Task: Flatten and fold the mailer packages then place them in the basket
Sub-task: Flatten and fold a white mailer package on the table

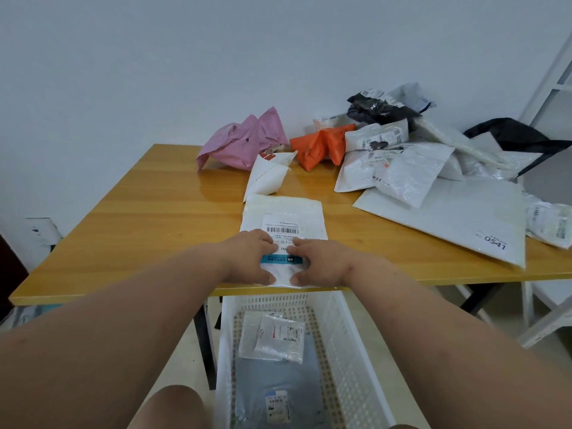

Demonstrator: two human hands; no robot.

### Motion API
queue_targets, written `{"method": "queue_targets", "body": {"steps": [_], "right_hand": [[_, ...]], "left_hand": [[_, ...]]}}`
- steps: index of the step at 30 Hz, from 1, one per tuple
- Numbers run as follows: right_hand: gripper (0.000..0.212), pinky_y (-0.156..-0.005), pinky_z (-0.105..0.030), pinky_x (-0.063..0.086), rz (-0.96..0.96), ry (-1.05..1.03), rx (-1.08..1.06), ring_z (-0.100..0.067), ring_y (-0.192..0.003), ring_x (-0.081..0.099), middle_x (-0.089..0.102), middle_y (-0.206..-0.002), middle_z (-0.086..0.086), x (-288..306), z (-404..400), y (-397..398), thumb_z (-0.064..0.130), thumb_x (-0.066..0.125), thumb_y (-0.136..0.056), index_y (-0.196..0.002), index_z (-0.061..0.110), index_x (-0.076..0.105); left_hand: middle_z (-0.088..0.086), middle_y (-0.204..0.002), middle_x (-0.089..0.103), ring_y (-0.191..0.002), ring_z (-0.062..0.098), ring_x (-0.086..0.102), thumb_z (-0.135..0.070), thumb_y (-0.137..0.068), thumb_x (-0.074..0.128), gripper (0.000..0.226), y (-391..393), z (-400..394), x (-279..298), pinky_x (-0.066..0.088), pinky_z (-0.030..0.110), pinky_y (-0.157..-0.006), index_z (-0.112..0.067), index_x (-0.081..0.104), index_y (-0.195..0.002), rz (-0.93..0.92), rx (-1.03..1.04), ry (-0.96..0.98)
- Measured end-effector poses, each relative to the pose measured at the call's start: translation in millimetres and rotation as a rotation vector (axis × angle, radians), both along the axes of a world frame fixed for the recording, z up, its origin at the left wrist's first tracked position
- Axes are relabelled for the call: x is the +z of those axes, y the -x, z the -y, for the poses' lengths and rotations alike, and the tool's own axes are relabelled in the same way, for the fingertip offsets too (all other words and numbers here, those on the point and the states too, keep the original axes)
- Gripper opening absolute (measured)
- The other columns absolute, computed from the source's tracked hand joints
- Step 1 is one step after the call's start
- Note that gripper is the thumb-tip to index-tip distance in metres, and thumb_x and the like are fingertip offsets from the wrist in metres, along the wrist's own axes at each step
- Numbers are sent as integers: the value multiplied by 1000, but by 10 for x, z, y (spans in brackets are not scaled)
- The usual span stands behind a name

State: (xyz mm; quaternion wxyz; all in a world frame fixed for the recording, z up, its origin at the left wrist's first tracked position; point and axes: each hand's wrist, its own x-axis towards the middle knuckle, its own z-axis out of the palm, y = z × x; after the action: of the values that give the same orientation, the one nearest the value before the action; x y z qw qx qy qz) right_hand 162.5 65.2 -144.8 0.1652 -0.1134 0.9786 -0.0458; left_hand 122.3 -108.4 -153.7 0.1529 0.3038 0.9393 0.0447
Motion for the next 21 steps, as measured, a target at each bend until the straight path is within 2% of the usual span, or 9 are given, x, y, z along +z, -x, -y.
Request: {"method": "queue_targets", "body": {"steps": [6,9,11,15,21], "right_hand": [[68,-114,-31,29,-14,-2,-19,-19,-141,34,24,-161,4,7,23,6,41,61,-93,-152,26,32],[60,-107,-32,39,23,-24,-26,-20,-129,45,39,-152,1,67,-20,32,26,56,-94,-150,28,36],[62,-106,-30,39,65,-49,-32,-19,-127,45,37,-154,2,109,-59,30,18,52,-94,-152,30,32],[63,-100,-27,40,62,-88,-16,-20,-128,45,34,-155,3,99,-68,-16,18,48,-96,-154,30,26],[56,-103,-32,43,10,-52,-61,-20,-125,48,44,-148,1,47,-34,-27,16,44,-95,-149,28,38]], "left_hand": [[-3,-155,30,-141,15,28,-42,-91,64,72,-53,-20,24,25,26,-114,-21,33,-152,-32,25,-14],[-5,-156,30,-142,15,28,-36,-92,65,69,-51,21,81,24,27,-114,-24,33,-152,12,52,-14],[-6,-158,26,-144,15,25,-30,-93,64,68,-50,82,120,22,27,-115,-26,31,-153,50,71,-7],[-9,-160,20,-147,14,18,-31,-95,59,66,-90,132,123,20,29,-117,-28,28,-154,70,63,24],[-5,-159,23,-145,15,23,-31,-95,60,67,-107,116,132,22,27,-115,-25,29,-153,54,58,48]]}}
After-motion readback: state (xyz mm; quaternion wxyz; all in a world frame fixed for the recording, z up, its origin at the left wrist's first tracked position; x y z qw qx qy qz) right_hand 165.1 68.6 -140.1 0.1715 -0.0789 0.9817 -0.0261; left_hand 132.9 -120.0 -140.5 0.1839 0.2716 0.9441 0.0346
